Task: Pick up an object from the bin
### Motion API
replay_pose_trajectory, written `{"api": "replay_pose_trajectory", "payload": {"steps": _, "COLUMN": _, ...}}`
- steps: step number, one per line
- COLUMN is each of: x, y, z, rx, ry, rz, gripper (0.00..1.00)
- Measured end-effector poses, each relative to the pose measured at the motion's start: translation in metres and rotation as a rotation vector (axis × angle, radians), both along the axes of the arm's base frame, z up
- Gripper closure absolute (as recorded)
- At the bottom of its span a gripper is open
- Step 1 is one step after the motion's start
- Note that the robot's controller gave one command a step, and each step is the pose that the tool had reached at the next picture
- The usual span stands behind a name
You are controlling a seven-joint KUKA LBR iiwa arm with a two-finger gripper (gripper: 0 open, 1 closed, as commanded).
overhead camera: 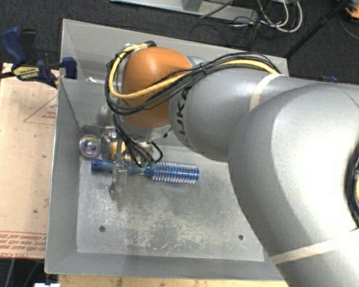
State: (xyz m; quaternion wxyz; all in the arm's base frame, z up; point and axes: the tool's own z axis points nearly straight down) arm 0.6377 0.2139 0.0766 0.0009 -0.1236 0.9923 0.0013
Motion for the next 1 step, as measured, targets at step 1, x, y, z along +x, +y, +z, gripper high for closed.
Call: {"api": "replay_pose_trajectory", "payload": {"steps": 1, "x": -0.0336, "y": -0.0323, "z": -0.0066, "rx": -0.002, "ry": 0.000, "rz": 0.383, "gripper": 0.00}}
